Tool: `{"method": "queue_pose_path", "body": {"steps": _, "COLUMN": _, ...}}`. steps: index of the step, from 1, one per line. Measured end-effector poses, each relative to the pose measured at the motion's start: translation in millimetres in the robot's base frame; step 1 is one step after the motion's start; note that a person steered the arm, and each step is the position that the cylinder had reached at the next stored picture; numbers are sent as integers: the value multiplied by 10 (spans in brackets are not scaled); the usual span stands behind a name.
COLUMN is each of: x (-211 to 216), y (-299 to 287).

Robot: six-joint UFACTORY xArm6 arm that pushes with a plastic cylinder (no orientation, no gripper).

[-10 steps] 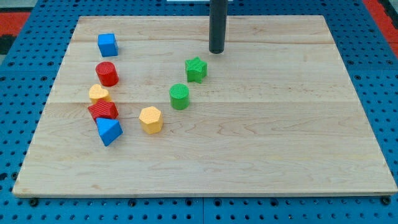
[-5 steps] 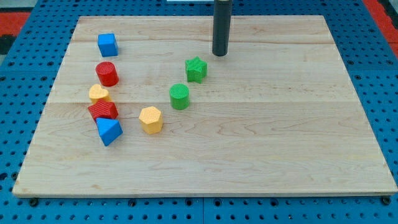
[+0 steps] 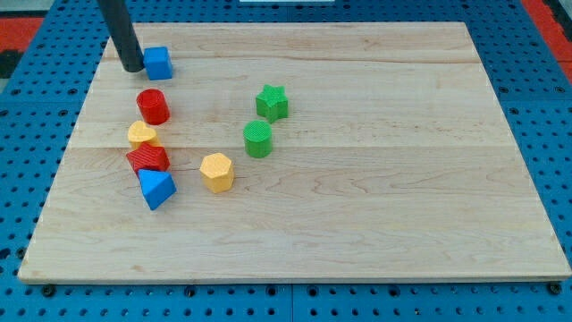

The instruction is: Slide the blue cube towards the right

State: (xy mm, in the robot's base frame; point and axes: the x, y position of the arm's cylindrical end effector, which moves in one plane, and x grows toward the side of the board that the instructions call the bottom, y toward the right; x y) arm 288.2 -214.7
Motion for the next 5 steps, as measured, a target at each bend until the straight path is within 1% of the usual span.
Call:
{"method": "queue_pose_path", "body": {"steps": 1, "x": -24, "y": 712}}
{"method": "queue_pose_path", "body": {"steps": 2, "x": -27, "y": 1212}}
{"method": "queue_pose_path", "body": {"steps": 3, "x": -27, "y": 1187}}
{"method": "queue_pose_path", "body": {"steps": 4, "x": -68, "y": 911}}
{"method": "queue_pose_path", "body": {"steps": 5, "x": -220, "y": 1409}}
